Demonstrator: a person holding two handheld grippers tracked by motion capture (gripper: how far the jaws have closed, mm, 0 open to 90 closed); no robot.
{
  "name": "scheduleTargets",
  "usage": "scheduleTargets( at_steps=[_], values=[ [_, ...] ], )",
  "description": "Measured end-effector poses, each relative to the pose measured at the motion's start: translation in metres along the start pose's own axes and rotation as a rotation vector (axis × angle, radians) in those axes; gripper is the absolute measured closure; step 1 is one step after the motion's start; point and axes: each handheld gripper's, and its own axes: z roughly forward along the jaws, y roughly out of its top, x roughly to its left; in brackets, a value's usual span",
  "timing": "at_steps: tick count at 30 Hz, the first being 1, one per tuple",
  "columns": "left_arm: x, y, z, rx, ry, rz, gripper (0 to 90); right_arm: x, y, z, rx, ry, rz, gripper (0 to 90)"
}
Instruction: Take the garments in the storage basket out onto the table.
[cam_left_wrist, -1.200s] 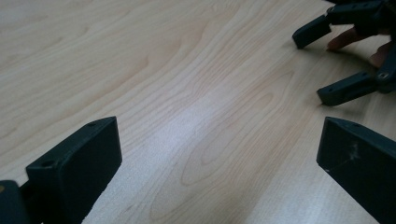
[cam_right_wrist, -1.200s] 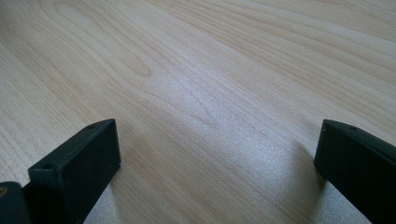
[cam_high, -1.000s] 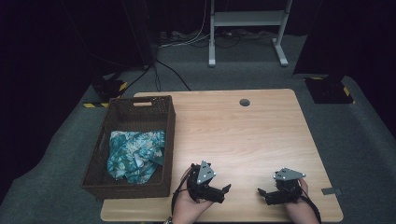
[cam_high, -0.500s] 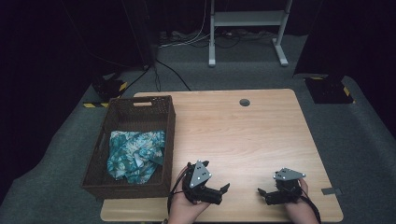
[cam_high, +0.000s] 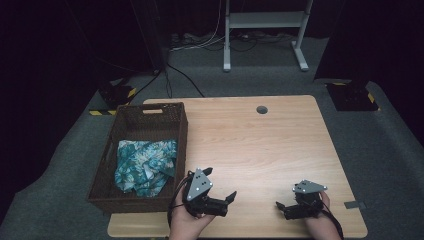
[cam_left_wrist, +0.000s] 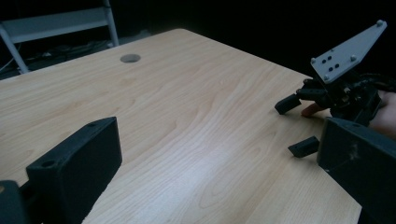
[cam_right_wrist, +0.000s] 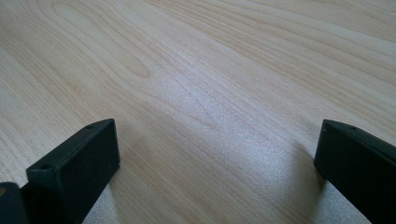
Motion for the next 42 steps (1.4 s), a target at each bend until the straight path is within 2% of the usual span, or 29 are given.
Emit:
scheduleTargets(
  at_steps=[12,18,23,34,39,42],
  values=[
    [0.018,0.005,-0.027,-0.047,0.063,-0.008,0.0,0.0,0.0,0.0,0.0,-0.001,0.0,0.4],
    [0.03,0.004,-0.04,-0.061,0.104,-0.031,0.0,0.0,0.0,0.0,0.0,-0.004,-0.001,0.2],
    [0.04,0.004,-0.05,-0.059,0.146,-0.038,0.0,0.001,0.0,0.0,0.0,-0.005,0.0,0.1],
    [0.059,0.001,-0.068,-0.053,0.201,-0.064,0.2,0.001,0.0,0.0,0.0,-0.004,0.0,0.2],
    [0.07,0.0,-0.083,-0.057,0.259,-0.068,0.2,0.001,0.0,0.0,0.0,-0.004,0.0,0.4],
    [0.074,-0.001,-0.088,-0.06,0.269,-0.072,0.1,0.001,0.0,0.0,-0.001,-0.003,0.003,0.3]
  ],
)
